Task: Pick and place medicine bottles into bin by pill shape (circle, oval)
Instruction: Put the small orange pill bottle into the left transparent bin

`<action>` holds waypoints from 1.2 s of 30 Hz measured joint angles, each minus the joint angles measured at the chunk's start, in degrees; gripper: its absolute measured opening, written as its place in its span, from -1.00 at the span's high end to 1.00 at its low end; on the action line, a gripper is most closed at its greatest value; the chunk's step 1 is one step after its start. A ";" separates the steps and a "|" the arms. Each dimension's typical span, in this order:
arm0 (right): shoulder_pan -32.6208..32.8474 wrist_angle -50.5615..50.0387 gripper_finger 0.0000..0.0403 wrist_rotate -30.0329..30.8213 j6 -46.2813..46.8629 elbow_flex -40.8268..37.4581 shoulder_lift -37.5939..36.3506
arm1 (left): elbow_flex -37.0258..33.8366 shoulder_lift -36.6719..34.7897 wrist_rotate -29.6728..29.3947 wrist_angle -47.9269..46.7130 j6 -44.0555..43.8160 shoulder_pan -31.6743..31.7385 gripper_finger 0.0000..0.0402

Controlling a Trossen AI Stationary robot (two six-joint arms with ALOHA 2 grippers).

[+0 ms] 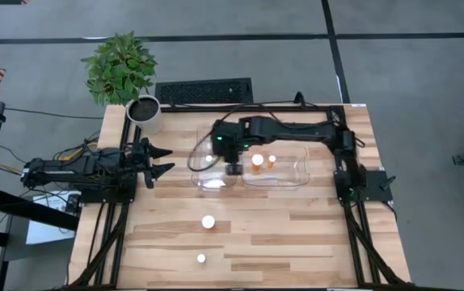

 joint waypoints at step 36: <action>-1.41 7.48 0.37 -2.67 -0.91 0.20 14.22 | 0.04 -0.71 -0.13 0.05 0.91 0.00 -0.34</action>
